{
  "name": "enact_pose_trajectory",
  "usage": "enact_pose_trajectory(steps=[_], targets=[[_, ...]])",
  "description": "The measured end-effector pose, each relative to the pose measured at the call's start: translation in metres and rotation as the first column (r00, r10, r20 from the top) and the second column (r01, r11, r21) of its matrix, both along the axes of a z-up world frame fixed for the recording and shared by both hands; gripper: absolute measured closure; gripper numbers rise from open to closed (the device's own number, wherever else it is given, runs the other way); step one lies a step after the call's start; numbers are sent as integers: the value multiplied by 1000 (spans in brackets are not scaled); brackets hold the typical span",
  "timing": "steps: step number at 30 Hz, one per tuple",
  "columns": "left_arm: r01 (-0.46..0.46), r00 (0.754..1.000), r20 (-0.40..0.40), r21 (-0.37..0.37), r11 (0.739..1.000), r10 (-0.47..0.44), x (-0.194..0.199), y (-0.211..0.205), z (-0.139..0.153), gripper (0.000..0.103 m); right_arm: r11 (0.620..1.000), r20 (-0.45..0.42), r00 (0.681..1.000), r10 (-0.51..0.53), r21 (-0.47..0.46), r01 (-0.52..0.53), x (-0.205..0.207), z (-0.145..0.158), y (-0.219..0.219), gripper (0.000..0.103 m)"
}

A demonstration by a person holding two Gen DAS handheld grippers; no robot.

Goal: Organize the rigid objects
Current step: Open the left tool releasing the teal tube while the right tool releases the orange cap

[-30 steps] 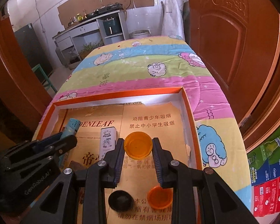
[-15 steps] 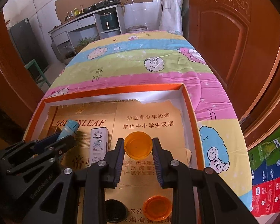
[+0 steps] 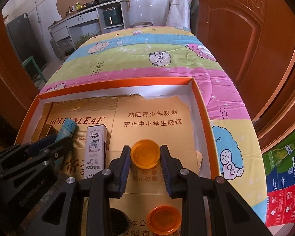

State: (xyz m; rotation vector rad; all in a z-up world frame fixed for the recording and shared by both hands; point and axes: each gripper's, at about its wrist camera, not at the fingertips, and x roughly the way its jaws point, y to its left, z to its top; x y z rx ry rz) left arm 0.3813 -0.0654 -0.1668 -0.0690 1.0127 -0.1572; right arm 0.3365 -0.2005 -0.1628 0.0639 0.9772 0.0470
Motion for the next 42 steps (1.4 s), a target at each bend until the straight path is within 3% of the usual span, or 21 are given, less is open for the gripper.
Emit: enact_pose_trajectory(steps=[5,9,27,42], targets=[[-14,1000,11,-1,1000,14,-1,3,2,72,1000,7,1000,-3,1,3,-2,1,0,71],[-17,999,29,6,1000,17,-3,3,7,72,1000,17,1000,-5,-2,5,-3,3,0,64],[-39,998,56,-21,999,40,-28,14,36,72,1000,91,996,-17,1,17,-32,36,2,64],[-68,993,99,-19,998,69,-82,38,70,72,1000,127,992,0,0,0,-79,66,10,64]])
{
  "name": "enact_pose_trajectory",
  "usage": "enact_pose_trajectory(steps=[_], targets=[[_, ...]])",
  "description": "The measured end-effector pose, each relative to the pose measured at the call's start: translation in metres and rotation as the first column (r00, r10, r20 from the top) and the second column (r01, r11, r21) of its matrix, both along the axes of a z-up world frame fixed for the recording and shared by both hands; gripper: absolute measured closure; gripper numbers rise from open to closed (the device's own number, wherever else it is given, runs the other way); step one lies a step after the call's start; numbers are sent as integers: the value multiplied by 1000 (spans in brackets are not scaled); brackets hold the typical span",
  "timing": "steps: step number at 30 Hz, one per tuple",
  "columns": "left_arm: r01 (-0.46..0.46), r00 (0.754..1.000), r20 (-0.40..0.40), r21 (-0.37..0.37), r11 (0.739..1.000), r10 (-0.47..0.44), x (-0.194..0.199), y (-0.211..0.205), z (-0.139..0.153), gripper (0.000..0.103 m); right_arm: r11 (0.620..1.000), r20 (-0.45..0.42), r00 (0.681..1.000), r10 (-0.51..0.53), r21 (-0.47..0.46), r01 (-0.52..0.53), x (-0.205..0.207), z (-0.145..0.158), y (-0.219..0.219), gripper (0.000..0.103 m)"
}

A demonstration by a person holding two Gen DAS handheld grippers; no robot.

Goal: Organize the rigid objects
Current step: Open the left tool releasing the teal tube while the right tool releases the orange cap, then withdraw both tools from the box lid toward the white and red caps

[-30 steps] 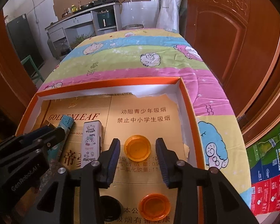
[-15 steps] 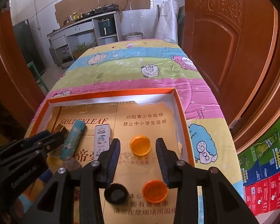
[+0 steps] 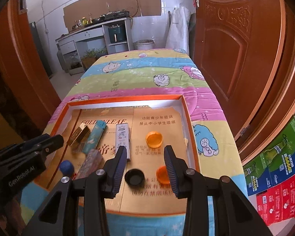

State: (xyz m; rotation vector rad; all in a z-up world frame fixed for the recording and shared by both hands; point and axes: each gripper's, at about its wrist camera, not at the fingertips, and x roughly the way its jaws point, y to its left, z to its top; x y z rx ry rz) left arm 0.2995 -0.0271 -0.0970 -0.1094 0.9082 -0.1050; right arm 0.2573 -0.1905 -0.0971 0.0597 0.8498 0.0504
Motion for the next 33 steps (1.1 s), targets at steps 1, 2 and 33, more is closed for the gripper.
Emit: enact_pose_trajectory(steps=[1,2,33], targets=[[-5,1000,0,-2,1000,5,-4,3,1,72,1000,-1,1000,2,-1,-2,-4,1,1,64],[-8,1000,1,-2,1000,8,-8,5,1,72,1000,-2,1000,3,-1,-3,-7,1,1,64],[195,980,28,11,981,-195,-132,-14,-53,72,993,-34,992,118,-9,-118,-107,-40,19,64]])
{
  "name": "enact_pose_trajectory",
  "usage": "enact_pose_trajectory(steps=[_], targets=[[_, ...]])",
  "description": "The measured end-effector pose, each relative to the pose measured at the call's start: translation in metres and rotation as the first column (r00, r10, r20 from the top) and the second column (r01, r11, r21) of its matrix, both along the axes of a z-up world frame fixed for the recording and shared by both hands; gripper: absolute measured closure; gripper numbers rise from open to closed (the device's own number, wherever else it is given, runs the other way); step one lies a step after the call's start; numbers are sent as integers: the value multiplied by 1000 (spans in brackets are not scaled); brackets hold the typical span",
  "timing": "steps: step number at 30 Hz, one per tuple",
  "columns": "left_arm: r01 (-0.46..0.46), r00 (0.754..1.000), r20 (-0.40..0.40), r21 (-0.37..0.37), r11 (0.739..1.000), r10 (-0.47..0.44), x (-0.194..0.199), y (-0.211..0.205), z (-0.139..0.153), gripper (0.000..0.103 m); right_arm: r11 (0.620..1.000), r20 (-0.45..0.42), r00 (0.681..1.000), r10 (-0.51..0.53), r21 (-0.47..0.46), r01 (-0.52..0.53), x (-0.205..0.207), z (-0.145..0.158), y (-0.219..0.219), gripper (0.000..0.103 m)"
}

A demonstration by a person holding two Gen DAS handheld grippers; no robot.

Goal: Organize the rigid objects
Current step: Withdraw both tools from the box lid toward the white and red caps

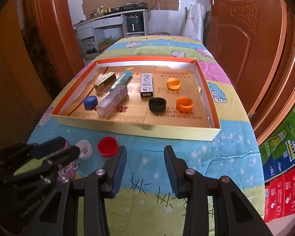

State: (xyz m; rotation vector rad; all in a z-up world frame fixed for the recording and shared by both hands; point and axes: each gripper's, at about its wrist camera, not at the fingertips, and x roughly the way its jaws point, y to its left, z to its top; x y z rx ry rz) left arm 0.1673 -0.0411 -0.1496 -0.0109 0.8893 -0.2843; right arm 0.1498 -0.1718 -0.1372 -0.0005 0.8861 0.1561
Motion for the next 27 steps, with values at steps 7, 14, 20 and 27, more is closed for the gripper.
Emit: enact_pose_trajectory(steps=[7,14,20,27], targets=[[28,1000,-15,25,999,-27,6,-10,-11,72,1000,-10,1000,-8,12,9,1,-4,-5,64],[39,999,-15,9,999,-39,12,-8,-20,73,1000,-30,1000,2,9,-1,6,-11,-2,64],[26,999,-17,-30,999,-27,15,1,-22,88,999,-27,999,33,36,-32,8,-14,2,64],[20,1000,-17,-63,998,-21,17,7,-22,92,998,-37,998,41,44,-40,9,-17,6,64]])
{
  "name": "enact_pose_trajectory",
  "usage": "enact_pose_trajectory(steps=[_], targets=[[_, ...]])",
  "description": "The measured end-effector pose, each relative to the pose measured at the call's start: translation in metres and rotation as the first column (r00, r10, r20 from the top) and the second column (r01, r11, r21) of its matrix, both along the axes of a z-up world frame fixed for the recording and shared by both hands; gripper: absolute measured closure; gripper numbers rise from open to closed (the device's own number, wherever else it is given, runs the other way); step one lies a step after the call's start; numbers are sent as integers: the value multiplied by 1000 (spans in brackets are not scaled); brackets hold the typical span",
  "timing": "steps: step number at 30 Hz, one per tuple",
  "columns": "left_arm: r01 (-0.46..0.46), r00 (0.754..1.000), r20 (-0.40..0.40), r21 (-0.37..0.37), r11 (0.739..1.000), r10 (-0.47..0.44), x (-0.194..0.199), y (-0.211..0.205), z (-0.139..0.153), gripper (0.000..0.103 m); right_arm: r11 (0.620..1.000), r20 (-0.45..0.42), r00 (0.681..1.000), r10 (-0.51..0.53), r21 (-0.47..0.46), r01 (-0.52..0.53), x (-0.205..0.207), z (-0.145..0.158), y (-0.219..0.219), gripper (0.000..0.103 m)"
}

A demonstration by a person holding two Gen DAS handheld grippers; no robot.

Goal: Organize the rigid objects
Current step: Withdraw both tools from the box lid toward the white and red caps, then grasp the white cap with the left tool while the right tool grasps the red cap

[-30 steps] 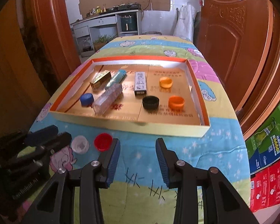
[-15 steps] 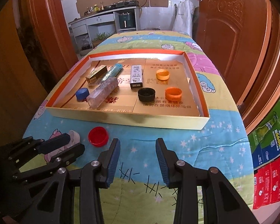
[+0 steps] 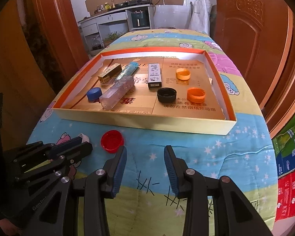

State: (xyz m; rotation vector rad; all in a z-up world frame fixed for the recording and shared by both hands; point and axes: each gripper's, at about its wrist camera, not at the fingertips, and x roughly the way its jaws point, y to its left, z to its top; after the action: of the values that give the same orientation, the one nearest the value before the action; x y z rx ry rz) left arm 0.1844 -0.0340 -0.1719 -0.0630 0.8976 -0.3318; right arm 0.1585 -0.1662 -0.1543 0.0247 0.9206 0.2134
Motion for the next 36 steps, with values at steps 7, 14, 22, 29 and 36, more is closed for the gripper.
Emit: enact_pose_trajectory(steps=[7,14,22,29,36], targets=[[7,1000,2,3,1000,-7,-1,-1,1,93,1000,-3,1000,5,2,-5,0,0,2,64],[22,999,37,56,998,-24,-6,-5,10,84,1000,-20,1000,-10,-4,9,2,-3,1,64],[-6,998,63,94,996,0,-9,0,13,51,999,-24,999,-27,19,27,2,-5,-4,64],[-17,1000,3,110,994,17,4,-3,-4,51,1000,-20,1000,-19,22,19,0,-5,-3,64],[-40,999,18,117,992,38,5,-1,-5,72,999,-15,1000,13,48,-13,2,-6,-1,64]])
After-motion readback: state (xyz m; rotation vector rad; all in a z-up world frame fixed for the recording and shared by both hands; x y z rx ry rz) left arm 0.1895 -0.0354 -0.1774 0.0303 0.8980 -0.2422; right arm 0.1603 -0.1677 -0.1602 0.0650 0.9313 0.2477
